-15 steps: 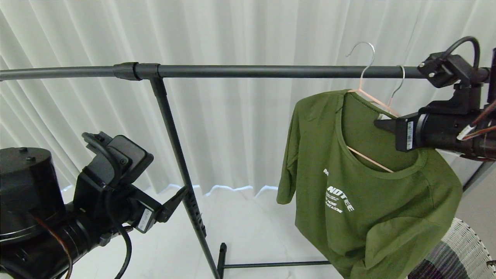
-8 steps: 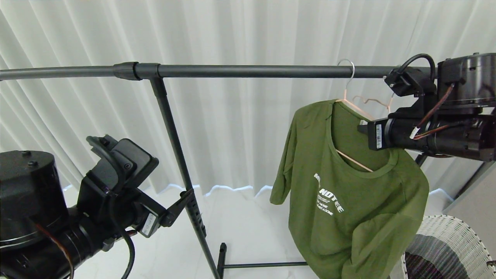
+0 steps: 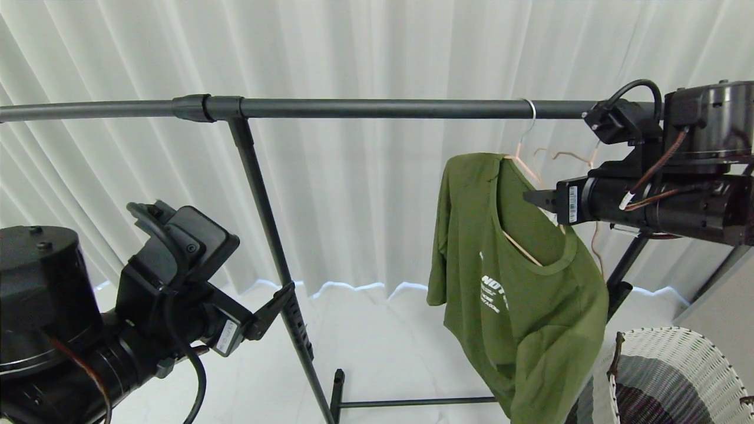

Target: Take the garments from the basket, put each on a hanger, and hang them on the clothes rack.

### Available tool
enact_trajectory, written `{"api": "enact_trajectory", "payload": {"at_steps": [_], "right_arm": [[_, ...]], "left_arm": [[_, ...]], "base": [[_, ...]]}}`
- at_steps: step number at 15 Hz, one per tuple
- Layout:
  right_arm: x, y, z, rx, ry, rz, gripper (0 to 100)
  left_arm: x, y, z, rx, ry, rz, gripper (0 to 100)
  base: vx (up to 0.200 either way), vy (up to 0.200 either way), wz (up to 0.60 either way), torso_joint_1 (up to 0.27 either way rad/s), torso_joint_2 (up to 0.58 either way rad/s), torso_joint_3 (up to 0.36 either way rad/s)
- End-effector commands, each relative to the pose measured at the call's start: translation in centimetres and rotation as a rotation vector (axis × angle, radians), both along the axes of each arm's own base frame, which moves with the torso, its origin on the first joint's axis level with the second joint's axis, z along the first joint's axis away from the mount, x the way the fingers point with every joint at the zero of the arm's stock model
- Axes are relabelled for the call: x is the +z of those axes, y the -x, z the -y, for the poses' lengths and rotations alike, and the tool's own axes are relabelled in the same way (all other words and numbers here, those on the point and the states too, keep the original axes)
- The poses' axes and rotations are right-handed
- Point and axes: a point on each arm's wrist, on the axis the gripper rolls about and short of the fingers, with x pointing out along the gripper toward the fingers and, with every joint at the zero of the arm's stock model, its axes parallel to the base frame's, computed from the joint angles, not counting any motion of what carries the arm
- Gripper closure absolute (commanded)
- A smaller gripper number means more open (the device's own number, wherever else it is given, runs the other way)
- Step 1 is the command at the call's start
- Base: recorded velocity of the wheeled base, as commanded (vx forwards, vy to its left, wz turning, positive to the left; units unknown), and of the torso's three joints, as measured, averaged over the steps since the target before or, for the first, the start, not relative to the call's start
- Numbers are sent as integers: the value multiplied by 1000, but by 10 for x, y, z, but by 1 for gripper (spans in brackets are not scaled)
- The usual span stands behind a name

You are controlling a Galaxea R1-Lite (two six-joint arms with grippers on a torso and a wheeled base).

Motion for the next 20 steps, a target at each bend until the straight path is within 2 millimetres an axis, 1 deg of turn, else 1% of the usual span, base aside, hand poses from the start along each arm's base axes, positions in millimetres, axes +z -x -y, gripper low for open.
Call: {"api": "enact_trajectory", "payload": {"at_steps": [1, 3, 5, 6, 7, 8, 11, 12, 15, 16, 17, 20], "right_arm": [[12, 23, 8, 16, -22, 38, 0], [16, 51, 20, 32, -33, 60, 0], [17, 74, 33, 33, -41, 83, 0], [16, 83, 39, 30, -44, 90, 0], [16, 83, 39, 30, -44, 90, 0], [12, 97, 51, 13, -32, 91, 0], [-1, 106, 68, -28, 84, 42, 0], [-4, 107, 72, -37, 111, 31, 0], [-22, 105, 87, -124, 289, 0, 0], [-25, 105, 89, -140, 315, -5, 0], [-29, 105, 94, -164, 345, -5, 0], [-34, 104, 97, -187, 346, 12, 0]], "left_arm": [[-1, -1, -2, 33, -6, 3, 0], [-2, -1, -4, 75, -15, 2, 0], [-3, -2, -7, 93, -16, 1, 0], [-3, -3, -9, 102, -16, 0, 0], [-3, -3, -9, 102, -16, 0, 0], [-3, -5, -14, 134, -12, 1, 0], [-1, -9, -29, 214, -5, 8, 0], [-1, -9, -31, 227, -5, 8, 0], [-8, -2, -49, 303, -9, -1, 0], [-9, 0, -51, 314, -10, -2, 0], [-14, 6, -58, 343, -15, -13, 0], [-17, 14, -62, 355, -14, -11, 0]], "base": [[0, 0, 0, 0, 0, 0], [0, 0, 0, 0, 0, 0], [-200, 0, 0, 5, 2, 0], [-200, 0, 0, 12, 12, 2], [-200, 0, 0, 12, 2, 7], [-200, 0, 0, -7, 2, 2], [-200, 0, 0, -7, 4, 6], [-200, 0, 0, 2, -2, -2], [-200, 0, 0, -2, -2, 2], [-200, 0, 0, 2, 2, 7], [-200, 0, 0, -2, 2, -2], [0, 0, 0, 0, 0, 0]]}}
